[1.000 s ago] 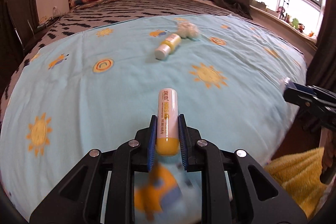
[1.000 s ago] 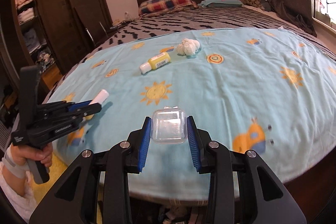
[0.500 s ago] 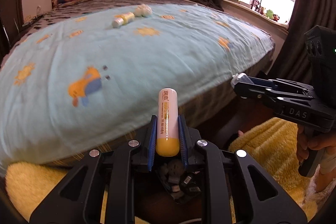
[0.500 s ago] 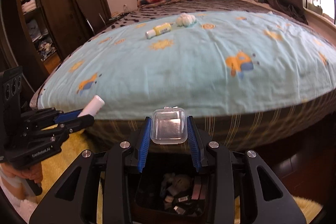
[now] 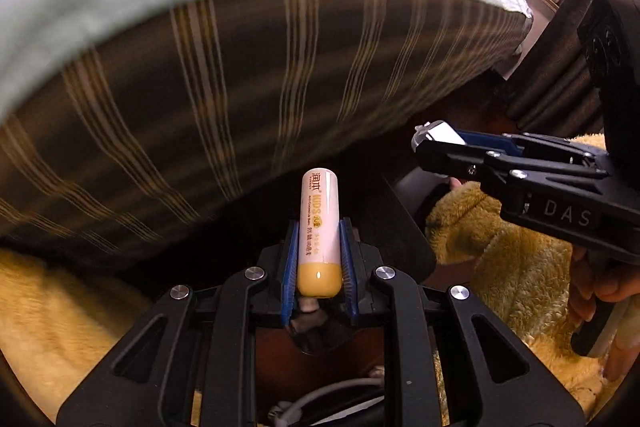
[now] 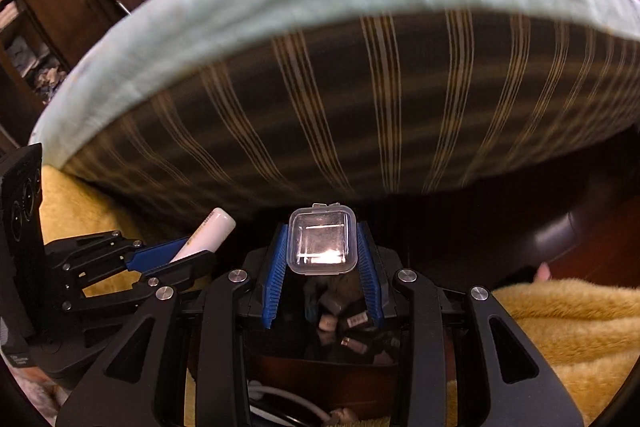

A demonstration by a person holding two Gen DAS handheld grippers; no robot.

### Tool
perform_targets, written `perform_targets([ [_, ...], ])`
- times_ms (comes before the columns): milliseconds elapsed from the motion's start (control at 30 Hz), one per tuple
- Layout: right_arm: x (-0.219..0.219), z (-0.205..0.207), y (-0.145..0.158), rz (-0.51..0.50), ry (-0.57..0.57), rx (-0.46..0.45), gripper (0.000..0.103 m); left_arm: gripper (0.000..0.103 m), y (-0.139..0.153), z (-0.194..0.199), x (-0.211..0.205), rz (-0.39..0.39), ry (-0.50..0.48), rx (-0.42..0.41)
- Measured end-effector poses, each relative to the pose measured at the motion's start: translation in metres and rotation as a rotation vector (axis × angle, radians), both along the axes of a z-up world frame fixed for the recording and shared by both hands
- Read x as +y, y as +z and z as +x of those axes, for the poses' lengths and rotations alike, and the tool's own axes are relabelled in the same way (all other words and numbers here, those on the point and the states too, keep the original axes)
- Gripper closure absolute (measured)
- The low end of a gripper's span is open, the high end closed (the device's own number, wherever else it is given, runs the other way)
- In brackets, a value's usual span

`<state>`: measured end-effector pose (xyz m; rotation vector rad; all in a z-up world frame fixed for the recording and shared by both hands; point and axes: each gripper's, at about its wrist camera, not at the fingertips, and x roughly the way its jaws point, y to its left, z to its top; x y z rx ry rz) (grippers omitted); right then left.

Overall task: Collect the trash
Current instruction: 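Lower the tube and clear box into the bin and open both tools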

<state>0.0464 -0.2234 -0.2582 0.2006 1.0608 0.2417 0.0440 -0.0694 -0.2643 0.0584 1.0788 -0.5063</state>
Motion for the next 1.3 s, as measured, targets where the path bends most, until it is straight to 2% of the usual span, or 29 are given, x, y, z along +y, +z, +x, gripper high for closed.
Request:
perform_targets([
  [267, -0.001, 0.003, -0.03, 0.003, -0.001, 0.084, 0.068, 0.085, -0.024, 0.008, -0.004, -0.008, 0.001, 0.085],
  [600, -0.003, 0.011, -0.025, -0.012, -0.037, 0.084, 0.067, 0.084, -0.028, 0.01, -0.004, 0.0, -0.001, 0.095],
  [633, -0.003, 0.012, -0.024, -0.011, -0.041, 0.084, 0.064, 0.084, -0.029, 0.011, -0.005, 0.0, 0.001, 0.096],
  [667, -0.003, 0.013, -0.023, -0.008, -0.044, 0.084, 0.055, 0.082, -0.029, 0.01, -0.005, 0.0, 0.003, 0.095],
  [733, -0.007, 0.013, -0.023, -0.003, -0.055, 0.082, 0.046, 0.07, -0.028, 0.01, -0.004, 0.001, 0.011, 0.092],
  [800, -0.011, 0.014, -0.02, -0.005, -0.07, 0.074, 0.046, 0.066, -0.025, 0.011, -0.002, 0.006, 0.018, 0.082],
  [867, -0.015, 0.013, -0.015, -0.005, -0.088, 0.062, 0.038, 0.059, -0.019, 0.01, -0.001, 0.018, 0.025, 0.06],
  [1000, -0.024, 0.009, 0.006, -0.002, -0.122, 0.008, 0.019, 0.031, 0.009, 0.002, 0.003, 0.063, 0.037, -0.036],
  [1067, -0.027, 0.007, 0.016, -0.008, -0.128, -0.019, 0.01, 0.026, 0.026, -0.003, 0.005, 0.065, 0.028, -0.075],
  [1133, -0.029, 0.004, 0.032, -0.017, -0.134, -0.059, 0.006, 0.018, 0.045, -0.007, 0.009, 0.056, 0.028, -0.112],
  [1300, -0.025, 0.0, 0.069, -0.002, -0.107, -0.135, 0.004, 0.01, 0.087, -0.013, 0.024, 0.015, 0.054, -0.183],
])
